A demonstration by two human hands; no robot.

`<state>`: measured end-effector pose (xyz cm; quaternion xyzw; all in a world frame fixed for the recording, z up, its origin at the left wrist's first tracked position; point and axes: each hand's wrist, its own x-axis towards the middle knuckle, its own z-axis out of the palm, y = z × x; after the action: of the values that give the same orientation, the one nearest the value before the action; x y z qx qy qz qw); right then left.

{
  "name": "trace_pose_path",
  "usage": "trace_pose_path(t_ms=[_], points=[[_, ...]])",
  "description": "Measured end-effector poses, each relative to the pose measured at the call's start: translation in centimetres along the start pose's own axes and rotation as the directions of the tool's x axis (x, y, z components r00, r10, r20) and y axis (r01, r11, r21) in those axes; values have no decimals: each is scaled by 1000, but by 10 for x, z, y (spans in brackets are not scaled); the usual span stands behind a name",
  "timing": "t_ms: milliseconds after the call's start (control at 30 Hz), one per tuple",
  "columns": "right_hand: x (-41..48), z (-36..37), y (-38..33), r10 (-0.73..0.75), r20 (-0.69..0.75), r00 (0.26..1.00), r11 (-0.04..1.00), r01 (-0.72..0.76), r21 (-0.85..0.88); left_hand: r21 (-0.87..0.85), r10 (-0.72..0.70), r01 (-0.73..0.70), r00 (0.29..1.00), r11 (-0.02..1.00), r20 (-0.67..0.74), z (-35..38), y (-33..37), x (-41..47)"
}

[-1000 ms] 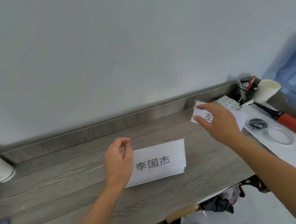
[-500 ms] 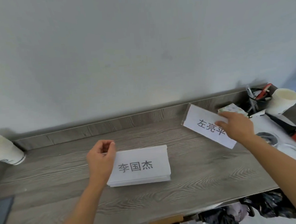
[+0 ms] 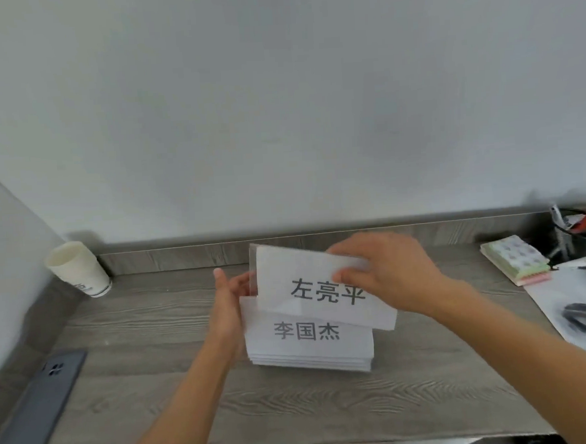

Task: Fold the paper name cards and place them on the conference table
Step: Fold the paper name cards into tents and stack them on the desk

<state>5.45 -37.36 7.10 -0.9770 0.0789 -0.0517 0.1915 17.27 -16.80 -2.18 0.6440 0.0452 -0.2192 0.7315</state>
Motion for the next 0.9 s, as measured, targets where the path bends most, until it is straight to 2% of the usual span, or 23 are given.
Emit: trace_pose_path(t_ms=[100,300,533,567,633,700,733,833,900], points=[[5,27,-11,-41,68,997,999,43,-28,-5,-16,17,999,1000,31,-5,0,-3],[12,51,-19,-27,93,995,996,35,-81,27,-16,15,999,1000,43,-10,-5,4],[6,72,-17,-65,97,993,988,77,-134,265,138,-135,990,955,7,-13,-14,2],[3,72,-14,-44,78,996,997,50,-67,282,143,-142,990,949,16,-13,-15,2],[-7,69,-3,88,-77,993,983,-74,170,324,135,-145,989,935,55,-16,-13,2],[-22,71,13,307,-235,922,904,-206,374,365,118,-147,988,919,100,-22,-11,1],[-30,75,20,402,-235,885,858,-275,433,394,115,-154,986,906,120,-25,-13,3],[-53,93,24,552,-9,834,658,-429,619,466,92,-146,986,873,138,-30,-16,8],[-58,107,15,574,100,813,500,-445,743,464,85,-133,989,876,122,-28,-18,8]])
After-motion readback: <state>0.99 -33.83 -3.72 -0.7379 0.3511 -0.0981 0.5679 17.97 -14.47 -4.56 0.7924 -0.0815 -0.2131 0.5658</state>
